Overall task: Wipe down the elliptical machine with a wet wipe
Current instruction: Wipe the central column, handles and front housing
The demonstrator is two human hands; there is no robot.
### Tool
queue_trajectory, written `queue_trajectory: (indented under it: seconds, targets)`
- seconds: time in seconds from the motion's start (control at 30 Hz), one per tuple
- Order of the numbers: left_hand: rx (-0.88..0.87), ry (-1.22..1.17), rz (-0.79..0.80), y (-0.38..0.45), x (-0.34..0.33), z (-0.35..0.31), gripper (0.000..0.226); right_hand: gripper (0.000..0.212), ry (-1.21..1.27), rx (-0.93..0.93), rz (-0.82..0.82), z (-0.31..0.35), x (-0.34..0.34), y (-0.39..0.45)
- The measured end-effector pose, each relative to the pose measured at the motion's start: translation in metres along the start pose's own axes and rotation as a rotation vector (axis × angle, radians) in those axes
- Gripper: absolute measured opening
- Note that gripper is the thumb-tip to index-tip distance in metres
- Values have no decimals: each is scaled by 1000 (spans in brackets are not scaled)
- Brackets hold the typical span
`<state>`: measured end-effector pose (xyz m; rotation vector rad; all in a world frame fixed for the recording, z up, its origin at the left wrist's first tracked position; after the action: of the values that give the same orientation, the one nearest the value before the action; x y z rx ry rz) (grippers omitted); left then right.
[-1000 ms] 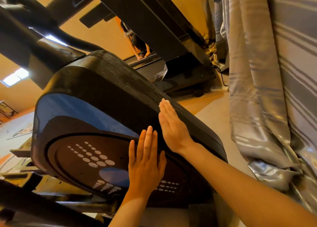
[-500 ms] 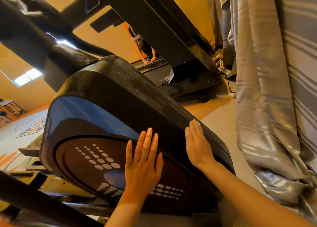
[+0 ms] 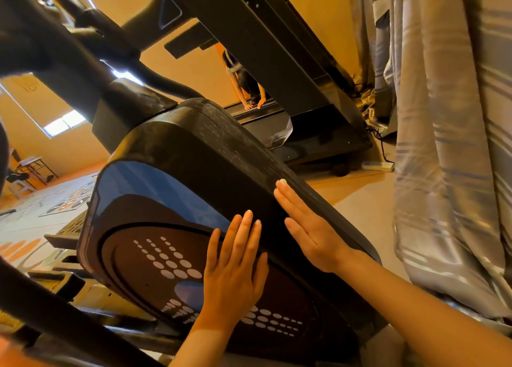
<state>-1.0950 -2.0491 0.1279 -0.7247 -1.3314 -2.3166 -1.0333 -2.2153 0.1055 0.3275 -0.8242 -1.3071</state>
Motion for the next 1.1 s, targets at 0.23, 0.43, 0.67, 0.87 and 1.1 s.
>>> queue_trajectory:
  seconds: [0.23, 0.43, 0.67, 0.87, 1.1]
  targets:
    - [130, 76, -81, 32, 7, 21, 59, 51, -126, 106, 102, 6, 5, 43]
    - [168, 117, -89, 39, 3, 30, 62, 53, -49, 38, 52, 1, 6, 62]
    - [149, 81, -128, 40, -7, 32, 58, 52, -115, 312, 173, 9, 3, 35]
    - [139, 63, -144, 41, -8, 32, 57, 53, -78, 144, 145, 1, 11, 99]
    - [126, 40, -159, 39, -10, 33, 60, 55, -87, 309, 141, 20, 4, 90]
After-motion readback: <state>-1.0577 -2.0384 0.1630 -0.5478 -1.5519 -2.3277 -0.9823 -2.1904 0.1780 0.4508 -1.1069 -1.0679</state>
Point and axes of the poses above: each hand's wrist, its own y-axis towards the middle knuckle, its own x-axis out of the back of the hand, z = x × y, the point moved 4 cm from there along y, towards the middle knuckle
